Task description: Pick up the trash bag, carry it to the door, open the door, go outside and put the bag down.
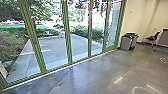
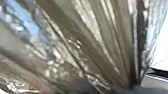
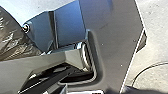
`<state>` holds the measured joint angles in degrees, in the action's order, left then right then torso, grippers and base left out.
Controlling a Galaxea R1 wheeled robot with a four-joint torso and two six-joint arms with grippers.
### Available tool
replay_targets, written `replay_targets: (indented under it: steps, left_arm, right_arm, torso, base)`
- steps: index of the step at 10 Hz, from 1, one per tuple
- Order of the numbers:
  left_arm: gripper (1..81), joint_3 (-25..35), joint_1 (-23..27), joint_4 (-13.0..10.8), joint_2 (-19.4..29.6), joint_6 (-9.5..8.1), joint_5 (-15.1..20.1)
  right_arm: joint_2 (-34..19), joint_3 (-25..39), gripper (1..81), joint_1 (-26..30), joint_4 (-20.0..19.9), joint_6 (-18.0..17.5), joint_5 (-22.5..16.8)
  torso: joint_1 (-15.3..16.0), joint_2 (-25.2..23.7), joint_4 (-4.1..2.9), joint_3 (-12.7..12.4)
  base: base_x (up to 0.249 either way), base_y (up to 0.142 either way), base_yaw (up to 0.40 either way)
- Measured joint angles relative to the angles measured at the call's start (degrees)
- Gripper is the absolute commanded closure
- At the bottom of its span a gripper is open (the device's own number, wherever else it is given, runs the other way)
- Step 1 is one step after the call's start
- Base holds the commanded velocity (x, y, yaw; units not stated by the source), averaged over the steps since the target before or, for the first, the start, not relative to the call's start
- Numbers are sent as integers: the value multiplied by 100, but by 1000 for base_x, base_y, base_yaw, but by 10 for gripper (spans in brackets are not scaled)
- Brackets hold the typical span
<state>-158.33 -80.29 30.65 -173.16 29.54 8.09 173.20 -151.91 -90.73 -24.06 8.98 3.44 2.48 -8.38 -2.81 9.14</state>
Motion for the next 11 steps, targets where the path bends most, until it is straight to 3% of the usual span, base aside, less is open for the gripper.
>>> replay_targets:
  steps: [2,11]
  left_arm:
    - [811,0,-2,0,0,0,-2]
    - [811,0,2,0,-2,0,0]
  right_arm:
    - [20,0,10,27,11,0,-2]
    - [23,-11,10,11,11,0,0]
  torso:
    - [2,2,0,0]
    - [0,2,0,0]
  base:
    - [102,0,0]
    - [115,-63,0]
